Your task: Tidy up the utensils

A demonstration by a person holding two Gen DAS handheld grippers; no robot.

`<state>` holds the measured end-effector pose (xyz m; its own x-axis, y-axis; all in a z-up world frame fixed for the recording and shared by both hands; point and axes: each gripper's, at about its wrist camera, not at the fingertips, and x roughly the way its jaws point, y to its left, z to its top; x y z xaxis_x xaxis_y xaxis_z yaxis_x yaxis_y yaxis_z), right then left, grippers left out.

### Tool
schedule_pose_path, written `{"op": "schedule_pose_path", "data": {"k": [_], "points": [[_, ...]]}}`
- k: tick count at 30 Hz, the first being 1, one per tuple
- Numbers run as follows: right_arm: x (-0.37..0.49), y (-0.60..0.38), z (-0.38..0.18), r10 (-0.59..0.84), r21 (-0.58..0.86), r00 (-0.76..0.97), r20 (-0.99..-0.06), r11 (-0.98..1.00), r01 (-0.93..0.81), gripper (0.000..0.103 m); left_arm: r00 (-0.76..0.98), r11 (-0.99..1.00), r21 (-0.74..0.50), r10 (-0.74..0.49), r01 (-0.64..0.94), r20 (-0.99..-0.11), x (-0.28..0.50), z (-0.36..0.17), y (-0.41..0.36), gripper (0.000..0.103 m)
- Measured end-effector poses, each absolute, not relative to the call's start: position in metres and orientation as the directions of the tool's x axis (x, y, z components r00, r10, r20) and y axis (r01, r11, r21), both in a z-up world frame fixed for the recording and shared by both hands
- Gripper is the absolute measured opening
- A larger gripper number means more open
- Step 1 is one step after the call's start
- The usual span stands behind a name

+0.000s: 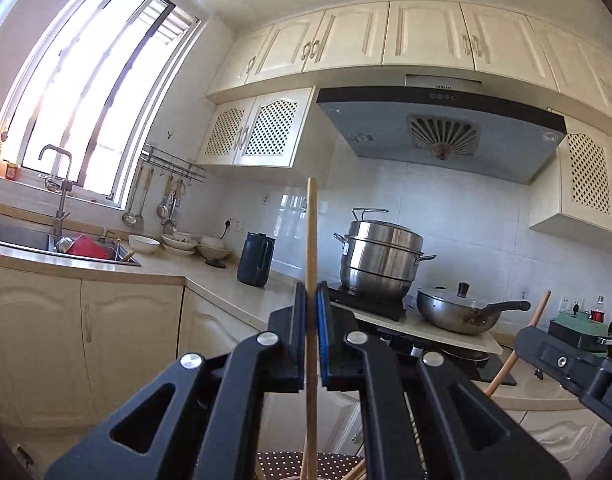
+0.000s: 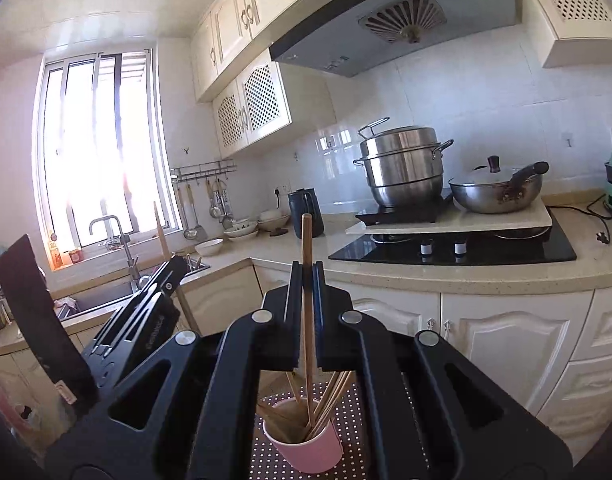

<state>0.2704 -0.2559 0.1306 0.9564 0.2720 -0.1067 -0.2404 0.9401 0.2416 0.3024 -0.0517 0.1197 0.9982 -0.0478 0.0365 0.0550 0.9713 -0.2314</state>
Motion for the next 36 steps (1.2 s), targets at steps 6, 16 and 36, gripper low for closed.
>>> {"op": "schedule_pose_path", "data": {"k": [6, 16, 36], "points": [[0.299, -0.253, 0.100, 0.304, 0.272, 0.929, -0.210, 0.931, -0.244, 0.005, 0.998, 0.974, -0.223, -0.052, 0.043, -0.034, 0.326, 0.084, -0.057, 0.006], [0.308, -0.236, 0.049, 0.362, 0.279, 0.840, -0.403, 0.923, -0.264, 0.007, 0.988, 0.990, -0.127, -0.076, 0.059, -0.133, 0.311, 0.033, -0.057, 0.008], [0.170, -0.250, 0.058, 0.208, 0.182, 0.930, -0.303, 0.971, -0.158, 0.079, 0.971, 0.990, -0.020, -0.138, 0.137, -0.194, 0.181, 0.053, -0.028, 0.045]]}}
